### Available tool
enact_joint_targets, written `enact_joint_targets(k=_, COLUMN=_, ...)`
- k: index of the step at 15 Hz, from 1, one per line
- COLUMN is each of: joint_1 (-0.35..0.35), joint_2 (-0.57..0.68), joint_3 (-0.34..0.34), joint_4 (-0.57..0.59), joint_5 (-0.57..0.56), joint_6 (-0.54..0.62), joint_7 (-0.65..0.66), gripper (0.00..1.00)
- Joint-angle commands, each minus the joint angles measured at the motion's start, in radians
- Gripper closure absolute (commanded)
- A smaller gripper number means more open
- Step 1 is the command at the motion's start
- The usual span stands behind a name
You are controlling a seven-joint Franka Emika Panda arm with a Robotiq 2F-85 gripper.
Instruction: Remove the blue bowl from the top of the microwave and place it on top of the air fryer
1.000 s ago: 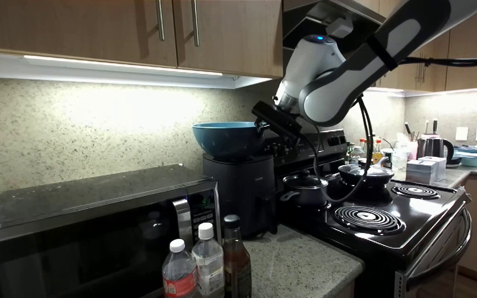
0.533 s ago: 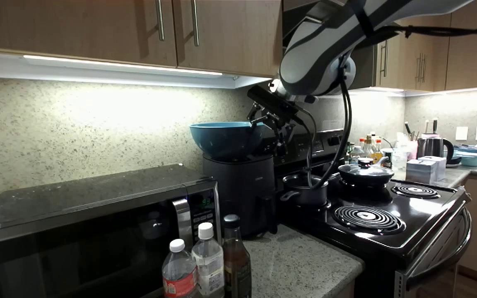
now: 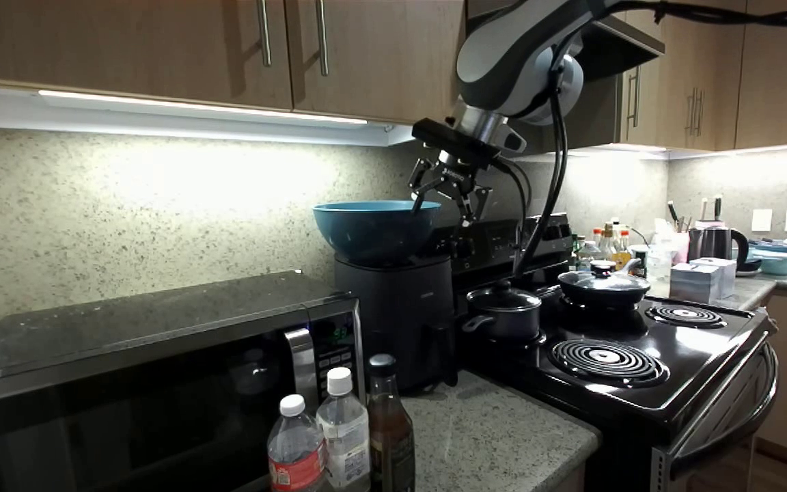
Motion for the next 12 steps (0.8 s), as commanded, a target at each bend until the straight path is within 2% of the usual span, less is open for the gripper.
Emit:
enact_joint_targets(k=1, joint_1=-0.005, joint_2=-0.057, joint_3=0.003, joint_4=-0.024, joint_5=-0.060, joint_6=-0.050, joint_7=0.019, gripper=0.00)
enact_joint_targets(k=6, joint_1=-0.005, joint_2=-0.131, joint_3=0.029, joint_4=-0.072, joint_5=-0.183, joint_6=-0.016, joint_7=0.066, gripper=0.00)
enact_joint_targets(k=7, joint_1=-0.007, joint_2=-0.075, joint_3=0.022, joint_4=-0.019, joint_5=-0.129, joint_6=-0.025, joint_7=0.023, gripper=0.00)
enact_joint_targets(k=12, joint_1=-0.010, joint_2=-0.109, joint_3=0.032, joint_4=-0.043, joint_5=-0.157, joint_6=-0.025, joint_7=0.035, gripper=0.00)
